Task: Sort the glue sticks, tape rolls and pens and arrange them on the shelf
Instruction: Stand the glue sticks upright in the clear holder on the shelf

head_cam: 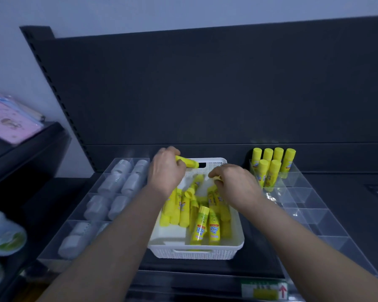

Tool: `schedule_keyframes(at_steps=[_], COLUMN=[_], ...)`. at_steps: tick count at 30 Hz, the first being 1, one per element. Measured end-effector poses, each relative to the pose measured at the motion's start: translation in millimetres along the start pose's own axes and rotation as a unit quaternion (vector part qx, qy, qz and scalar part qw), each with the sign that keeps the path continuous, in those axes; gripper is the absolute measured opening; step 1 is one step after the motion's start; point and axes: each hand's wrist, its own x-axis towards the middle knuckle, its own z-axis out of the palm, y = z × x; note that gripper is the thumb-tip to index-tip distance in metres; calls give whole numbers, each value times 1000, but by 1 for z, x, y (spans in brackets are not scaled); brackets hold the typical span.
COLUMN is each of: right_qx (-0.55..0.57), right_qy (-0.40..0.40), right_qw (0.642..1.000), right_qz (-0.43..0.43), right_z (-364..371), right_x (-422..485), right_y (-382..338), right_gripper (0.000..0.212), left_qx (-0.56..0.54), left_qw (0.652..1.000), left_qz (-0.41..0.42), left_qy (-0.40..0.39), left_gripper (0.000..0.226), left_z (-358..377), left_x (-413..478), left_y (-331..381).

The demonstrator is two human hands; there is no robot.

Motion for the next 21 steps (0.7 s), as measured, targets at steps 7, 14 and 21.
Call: schedule_keyframes(at_steps=[7, 14, 21], right_qx=[33, 30, 135], right_qy=[-85, -169, -101], right_qw=[995, 971, 967], right_qz=[36, 169, 189], right_z=[36, 66, 48], right_x=[45, 77, 79], right_y=[-31, -49, -54], right_gripper=[41, 48, 56], left_qx=[9, -12, -36], left_qw=[1000, 999, 998], left_qz=[-12, 28, 38], left_qy=[17, 26, 28], left_gripper=[37, 34, 34], left_z=[-12, -8, -21], left_x=[-1, -1, 4], left_y=[-32, -54, -53])
